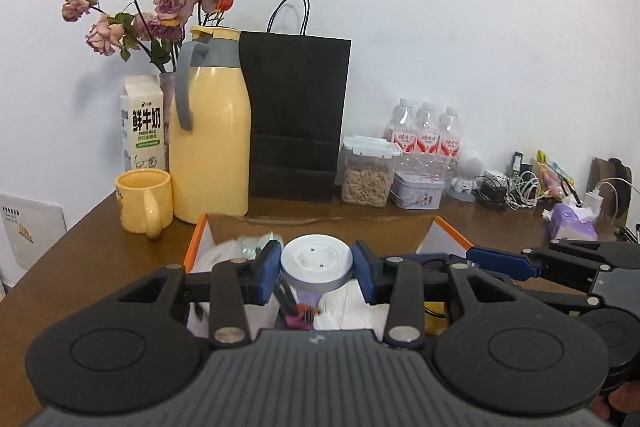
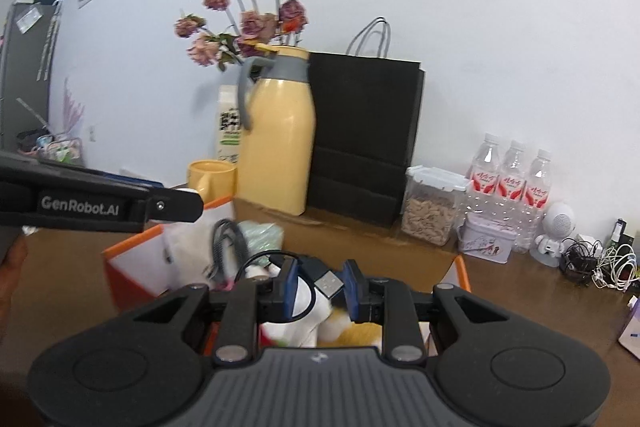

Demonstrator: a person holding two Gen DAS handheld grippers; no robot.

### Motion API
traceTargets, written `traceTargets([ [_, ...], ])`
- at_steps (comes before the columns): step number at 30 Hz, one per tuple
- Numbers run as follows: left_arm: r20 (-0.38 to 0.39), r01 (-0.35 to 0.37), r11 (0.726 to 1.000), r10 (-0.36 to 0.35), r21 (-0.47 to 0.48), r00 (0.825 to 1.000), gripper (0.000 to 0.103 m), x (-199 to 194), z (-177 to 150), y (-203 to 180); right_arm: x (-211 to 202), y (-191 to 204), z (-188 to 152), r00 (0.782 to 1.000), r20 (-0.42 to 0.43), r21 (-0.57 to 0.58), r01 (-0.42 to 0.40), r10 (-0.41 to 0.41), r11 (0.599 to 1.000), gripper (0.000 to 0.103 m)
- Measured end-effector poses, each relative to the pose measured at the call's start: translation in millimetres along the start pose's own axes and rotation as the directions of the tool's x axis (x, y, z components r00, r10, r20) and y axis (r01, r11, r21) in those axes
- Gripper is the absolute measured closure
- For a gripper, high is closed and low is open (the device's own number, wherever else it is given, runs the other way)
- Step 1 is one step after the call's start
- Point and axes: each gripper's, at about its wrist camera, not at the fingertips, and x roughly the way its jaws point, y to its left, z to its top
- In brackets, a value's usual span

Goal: Organize objects
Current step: 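Lift the charger into the box with the left tool while the right tool drops the cable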

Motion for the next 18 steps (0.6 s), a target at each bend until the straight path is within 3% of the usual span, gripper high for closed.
traceTargets([
  [12, -0.006, -0.063, 0.998, 0.063, 0.014, 0.998, 0.061, 63.9, 3.0, -8.8, 63.7, -25.5, 9.1, 0.998, -0.022, 0.049, 0.066, -0.064, 0.997, 0.080],
  [14, -0.004, -0.087, 0.996, 0.087, 0.016, 0.996, 0.041, 70.3, 1.4, -6.0, 69.9, -31.5, 4.8, 0.997, -0.034, 0.057, 0.074, -0.073, 0.996, 0.079],
  [16, 0.012, -0.108, 0.994, 0.108, 0.012, 0.994, 0.005, 72.8, -0.7, -0.8, 73.2, -38.7, -0.5, 0.995, -0.055, 0.079, 0.088, -0.084, 0.993, 0.071],
  [18, 0.022, -0.133, 0.991, 0.133, 0.000, 0.991, 0.000, 72.3, -1.6, 4.8, 72.6, -44.9, -4.0, 0.994, -0.059, 0.103, 0.102, -0.096, 0.990, 0.044],
])
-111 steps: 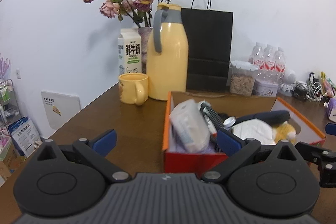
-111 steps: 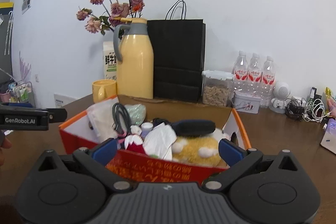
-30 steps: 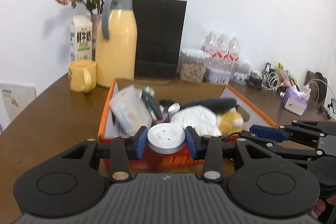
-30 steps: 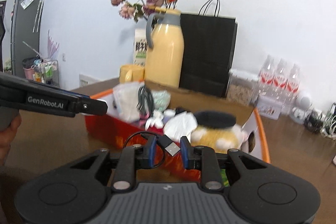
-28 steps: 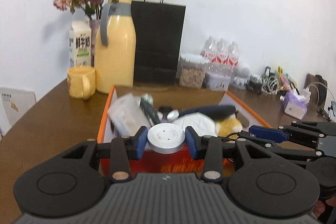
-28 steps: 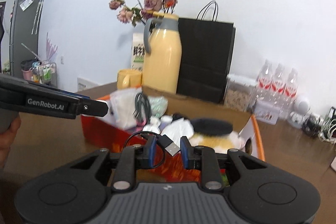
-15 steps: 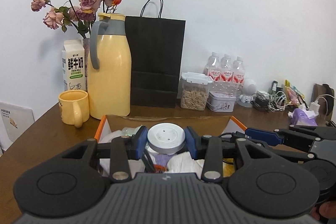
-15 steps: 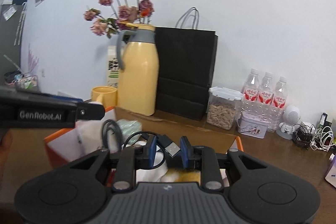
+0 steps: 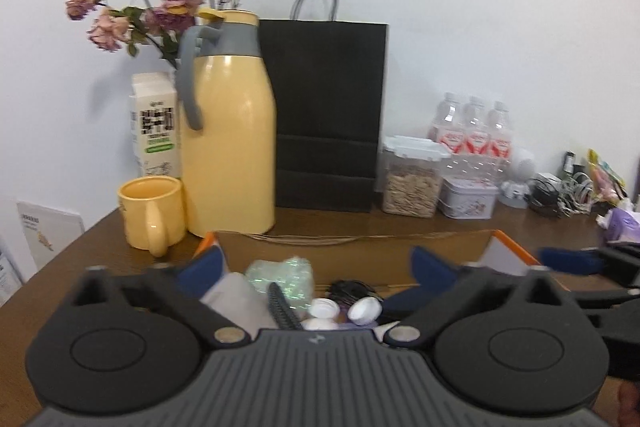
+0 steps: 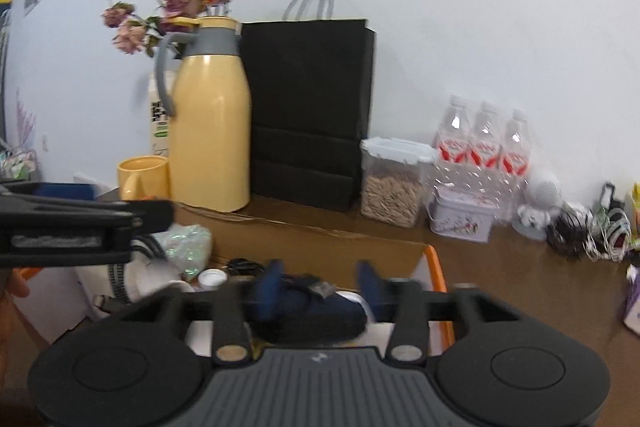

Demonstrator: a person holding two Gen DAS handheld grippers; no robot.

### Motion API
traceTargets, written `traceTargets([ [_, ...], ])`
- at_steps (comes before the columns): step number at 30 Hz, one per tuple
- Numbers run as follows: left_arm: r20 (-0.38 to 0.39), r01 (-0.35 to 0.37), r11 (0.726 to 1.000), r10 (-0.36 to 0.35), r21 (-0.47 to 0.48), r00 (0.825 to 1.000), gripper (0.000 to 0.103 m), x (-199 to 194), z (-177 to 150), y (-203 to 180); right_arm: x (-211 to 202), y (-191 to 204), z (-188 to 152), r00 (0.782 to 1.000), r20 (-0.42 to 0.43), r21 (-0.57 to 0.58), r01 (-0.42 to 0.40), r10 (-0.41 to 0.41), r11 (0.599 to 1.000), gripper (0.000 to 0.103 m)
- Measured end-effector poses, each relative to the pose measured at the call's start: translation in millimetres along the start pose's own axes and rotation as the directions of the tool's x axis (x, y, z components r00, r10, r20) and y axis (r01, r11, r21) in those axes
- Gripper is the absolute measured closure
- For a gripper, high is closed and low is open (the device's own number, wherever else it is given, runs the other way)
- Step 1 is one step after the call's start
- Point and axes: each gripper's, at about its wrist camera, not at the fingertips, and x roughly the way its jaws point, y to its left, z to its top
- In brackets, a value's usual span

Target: Organize objects

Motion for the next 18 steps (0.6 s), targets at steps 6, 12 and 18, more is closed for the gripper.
traceTargets([
  [6, -0.019, -0.033, 0.999, 0.032, -0.032, 0.999, 0.000, 1.2, 2.5, 10.0, -6.0, -5.9, -0.8, 0.999, 0.026, 0.031, 0.027, -0.027, 0.999, 0.008],
  [12, 0.001, -0.034, 0.999, 0.034, -0.023, 0.999, 0.000, -5.7, 5.9, 7.4, -10.5, -2.5, 0.2, 0.999, 0.035, 0.026, 0.012, -0.013, 1.000, 0.001],
  [18, 0.036, -0.037, 0.999, 0.037, -0.007, 0.999, 0.000, -27.8, 10.5, 6.0, -26.0, 0.2, 4.0, 0.999, 0.052, 0.030, 0.006, -0.008, 1.000, 0.000],
])
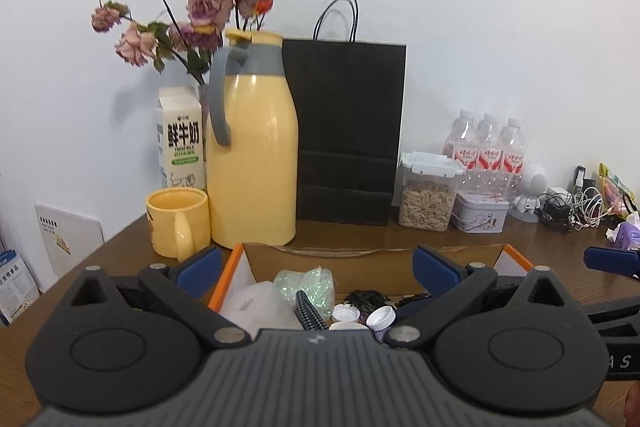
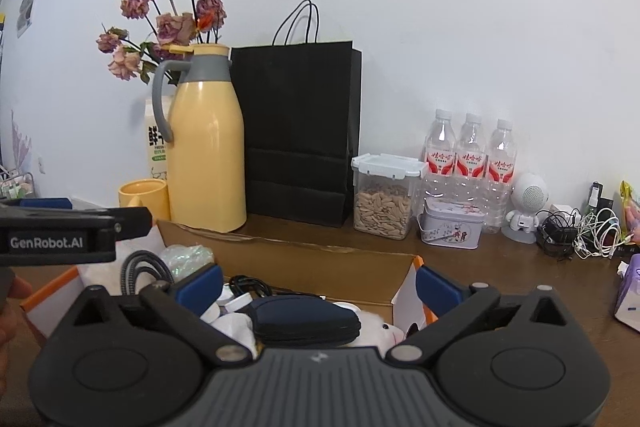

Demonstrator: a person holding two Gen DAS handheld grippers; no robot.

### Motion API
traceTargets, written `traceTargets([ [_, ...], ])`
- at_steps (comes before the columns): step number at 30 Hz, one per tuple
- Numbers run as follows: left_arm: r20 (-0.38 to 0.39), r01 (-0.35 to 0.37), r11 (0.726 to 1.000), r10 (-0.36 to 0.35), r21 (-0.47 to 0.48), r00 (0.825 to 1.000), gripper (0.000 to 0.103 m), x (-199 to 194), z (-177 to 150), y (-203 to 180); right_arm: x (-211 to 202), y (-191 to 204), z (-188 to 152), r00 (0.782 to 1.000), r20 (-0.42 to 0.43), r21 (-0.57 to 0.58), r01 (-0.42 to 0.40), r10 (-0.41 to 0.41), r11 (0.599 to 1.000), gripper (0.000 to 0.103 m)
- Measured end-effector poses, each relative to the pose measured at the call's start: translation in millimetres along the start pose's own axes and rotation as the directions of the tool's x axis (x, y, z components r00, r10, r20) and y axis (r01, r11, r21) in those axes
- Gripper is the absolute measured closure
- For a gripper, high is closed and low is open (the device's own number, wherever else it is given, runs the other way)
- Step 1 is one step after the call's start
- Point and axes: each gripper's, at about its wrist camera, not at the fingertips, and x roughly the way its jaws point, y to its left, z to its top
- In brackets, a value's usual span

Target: Organize objects

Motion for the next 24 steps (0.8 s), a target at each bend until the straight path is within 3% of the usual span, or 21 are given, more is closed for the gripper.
traceTargets([
  [9, 0.003, 0.012, 1.000, -0.012, 0.023, 1.000, 0.000, -48.1, -1.7, 4.9, -43.4, 11.7, 0.1, 1.000, 0.013, 0.007, -0.021, 0.021, 1.000, 0.000],
  [24, -0.122, 0.021, 0.999, -0.016, 0.043, 0.992, 0.000, -124.0, -47.2, 27.1, -126.1, 29.4, -36.3, 0.996, -0.084, 0.060, -0.030, 0.035, 0.998, 0.000],
])
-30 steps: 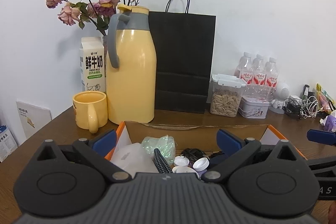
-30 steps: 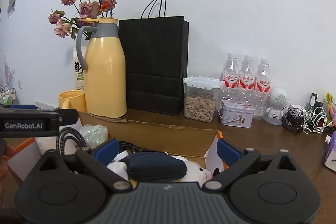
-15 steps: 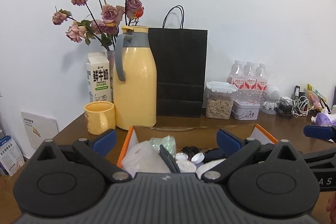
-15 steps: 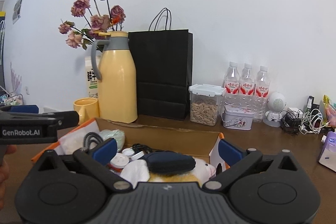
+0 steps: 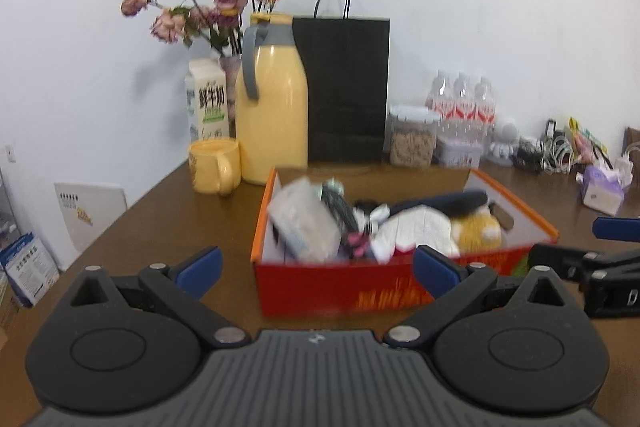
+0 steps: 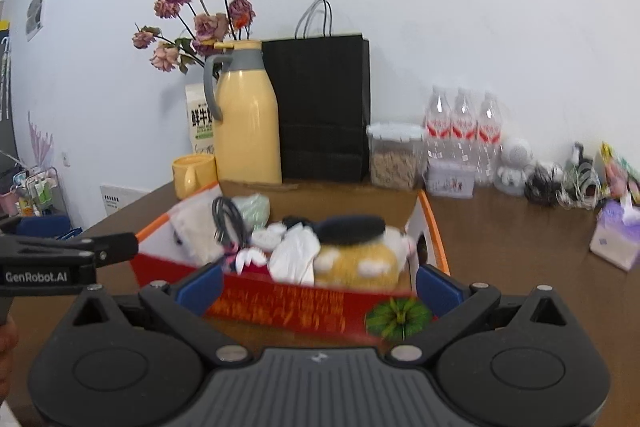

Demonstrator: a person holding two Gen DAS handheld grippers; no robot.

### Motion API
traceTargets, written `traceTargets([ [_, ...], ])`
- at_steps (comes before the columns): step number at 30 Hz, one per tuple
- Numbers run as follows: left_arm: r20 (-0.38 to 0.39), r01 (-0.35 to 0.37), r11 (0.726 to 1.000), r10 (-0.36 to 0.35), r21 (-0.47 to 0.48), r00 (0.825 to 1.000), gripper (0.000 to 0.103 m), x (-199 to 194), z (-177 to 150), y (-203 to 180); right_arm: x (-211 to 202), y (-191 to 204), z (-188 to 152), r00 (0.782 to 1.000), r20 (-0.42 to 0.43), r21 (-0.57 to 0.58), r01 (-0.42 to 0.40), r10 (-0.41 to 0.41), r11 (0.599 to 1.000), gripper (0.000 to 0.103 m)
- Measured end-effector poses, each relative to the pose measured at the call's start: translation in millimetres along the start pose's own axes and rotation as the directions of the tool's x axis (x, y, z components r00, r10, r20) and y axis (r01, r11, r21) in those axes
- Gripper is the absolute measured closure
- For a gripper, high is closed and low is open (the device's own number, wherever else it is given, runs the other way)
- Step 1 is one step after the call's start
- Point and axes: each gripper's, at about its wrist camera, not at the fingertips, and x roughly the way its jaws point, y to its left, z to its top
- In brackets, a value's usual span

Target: Organize objects

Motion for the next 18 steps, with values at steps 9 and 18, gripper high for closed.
traceTargets([
  [9, -0.086, 0.021, 1.000, -0.021, -0.003, 0.996, 0.000, -20.5, -35.4, 3.1, -16.6, -2.8, -27.3, 0.995, -0.096, 0.068, 0.000, 0.007, 0.998, 0.000],
  [18, -0.094, 0.022, 1.000, -0.022, -0.005, 0.995, 0.000, -30.2, -40.8, 1.7, -22.0, 1.9, -39.6, 0.991, -0.133, 0.065, -0.003, 0.012, 0.998, 0.000],
])
